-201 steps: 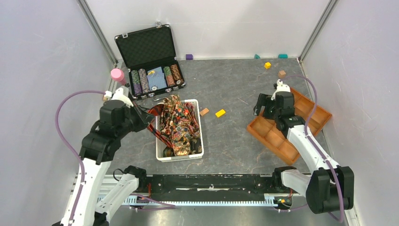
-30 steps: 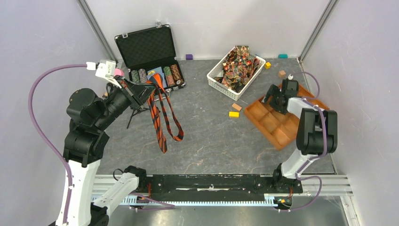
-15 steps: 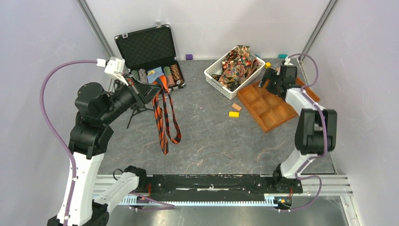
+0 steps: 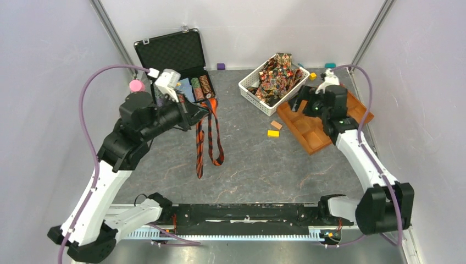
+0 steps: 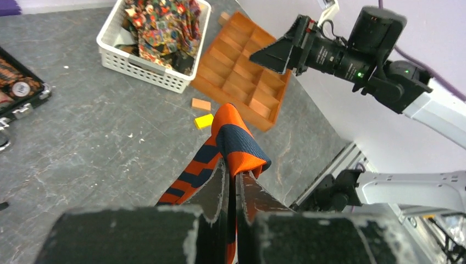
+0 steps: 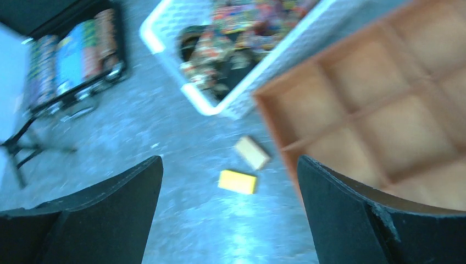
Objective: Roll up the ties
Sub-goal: Move the storage box to the corner of the board, then flatten out the tie at the center of the board.
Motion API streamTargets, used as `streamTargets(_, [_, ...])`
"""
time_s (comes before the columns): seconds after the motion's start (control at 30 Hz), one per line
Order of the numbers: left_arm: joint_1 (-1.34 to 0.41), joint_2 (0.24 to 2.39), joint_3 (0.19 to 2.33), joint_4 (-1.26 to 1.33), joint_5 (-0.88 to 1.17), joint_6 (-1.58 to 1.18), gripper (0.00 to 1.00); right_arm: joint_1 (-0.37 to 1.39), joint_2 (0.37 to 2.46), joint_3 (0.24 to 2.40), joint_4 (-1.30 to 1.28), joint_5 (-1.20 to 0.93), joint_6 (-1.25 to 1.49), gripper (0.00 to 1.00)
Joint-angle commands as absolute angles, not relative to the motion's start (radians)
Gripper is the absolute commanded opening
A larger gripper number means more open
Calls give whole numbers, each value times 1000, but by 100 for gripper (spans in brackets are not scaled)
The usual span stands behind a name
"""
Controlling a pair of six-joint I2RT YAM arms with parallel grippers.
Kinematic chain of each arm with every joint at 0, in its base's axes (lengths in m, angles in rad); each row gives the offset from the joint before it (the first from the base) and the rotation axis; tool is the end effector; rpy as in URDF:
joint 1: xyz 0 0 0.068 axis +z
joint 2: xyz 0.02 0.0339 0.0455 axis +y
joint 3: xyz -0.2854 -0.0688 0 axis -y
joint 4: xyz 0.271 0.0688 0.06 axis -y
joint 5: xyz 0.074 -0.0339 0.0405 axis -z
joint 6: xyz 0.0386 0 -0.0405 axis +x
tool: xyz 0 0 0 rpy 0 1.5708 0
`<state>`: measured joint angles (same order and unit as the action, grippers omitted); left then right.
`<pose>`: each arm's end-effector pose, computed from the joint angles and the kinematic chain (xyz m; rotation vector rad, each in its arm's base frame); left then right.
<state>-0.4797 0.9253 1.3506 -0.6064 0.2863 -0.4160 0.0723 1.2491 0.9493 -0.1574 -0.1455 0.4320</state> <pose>0.1543 -0.0926 0.4879 0.2765 1.8120 -0.8933 0.3059 0.0278 0.3120 0.2755 2.0357 0.4635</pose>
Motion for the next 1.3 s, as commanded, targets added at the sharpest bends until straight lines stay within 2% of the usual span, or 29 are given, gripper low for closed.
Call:
streamTargets(0.0, [-630, 954, 1390, -601, 71, -342, 2, 233, 1116, 898, -87, -198, 418, 98])
streamTargets(0.3, [-693, 963, 1434, -601, -67, -312, 2, 541, 955, 694, 140, -147, 457, 98])
streamTargets(0.47, [-698, 989, 1464, -601, -77, -308, 2, 708, 941, 573, 228, -29, 492, 98])
streamTargets(0.63, [-701, 994, 1482, -603, -90, -305, 2, 866, 948, 414, 437, 131, 545, 98])
streamTargets(0.73, [-701, 994, 1492, -609, -103, -304, 2, 924, 999, 371, 546, 198, 561, 98])
streamTargets(1.03, [-703, 989, 1504, -617, -106, -311, 2, 1030, 1277, 357, 837, 208, 600, 98])
streamTargets(1.27, [-703, 982, 1504, -617, -91, -324, 2, 1048, 1426, 385, 971, 224, 581, 97])
